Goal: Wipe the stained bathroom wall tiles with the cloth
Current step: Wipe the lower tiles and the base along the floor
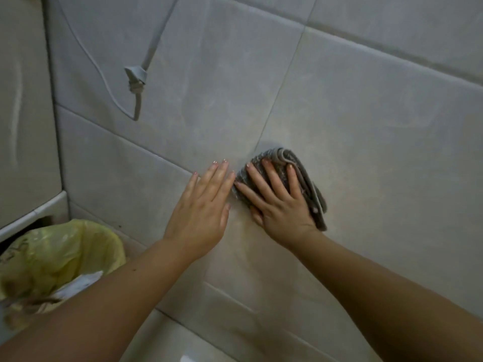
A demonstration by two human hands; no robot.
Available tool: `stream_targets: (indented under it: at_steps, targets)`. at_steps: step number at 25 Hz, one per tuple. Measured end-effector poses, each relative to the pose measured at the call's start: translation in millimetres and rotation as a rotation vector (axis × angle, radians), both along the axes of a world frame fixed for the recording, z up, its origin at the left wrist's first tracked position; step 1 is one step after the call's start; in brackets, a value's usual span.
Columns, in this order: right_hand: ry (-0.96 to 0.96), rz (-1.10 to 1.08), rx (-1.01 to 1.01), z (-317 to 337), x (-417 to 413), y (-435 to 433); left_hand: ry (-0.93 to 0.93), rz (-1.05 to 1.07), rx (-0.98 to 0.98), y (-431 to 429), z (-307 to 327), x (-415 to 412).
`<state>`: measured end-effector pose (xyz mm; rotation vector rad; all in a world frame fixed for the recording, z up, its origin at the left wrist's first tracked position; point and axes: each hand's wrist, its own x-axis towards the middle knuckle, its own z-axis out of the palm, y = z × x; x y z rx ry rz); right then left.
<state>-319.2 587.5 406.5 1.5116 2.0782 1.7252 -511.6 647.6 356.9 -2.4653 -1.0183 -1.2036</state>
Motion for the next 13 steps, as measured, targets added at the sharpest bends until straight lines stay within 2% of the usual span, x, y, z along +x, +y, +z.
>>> stream_targets:
  at_steps: [7,13]
  targets:
    - [0.048,-0.111,0.078,0,62,-80,-0.046,-0.089,-0.024,4,-15,25]
    - [0.169,-0.166,0.164,-15,30,-47,-0.155,-0.167,-0.063,14,-27,34]
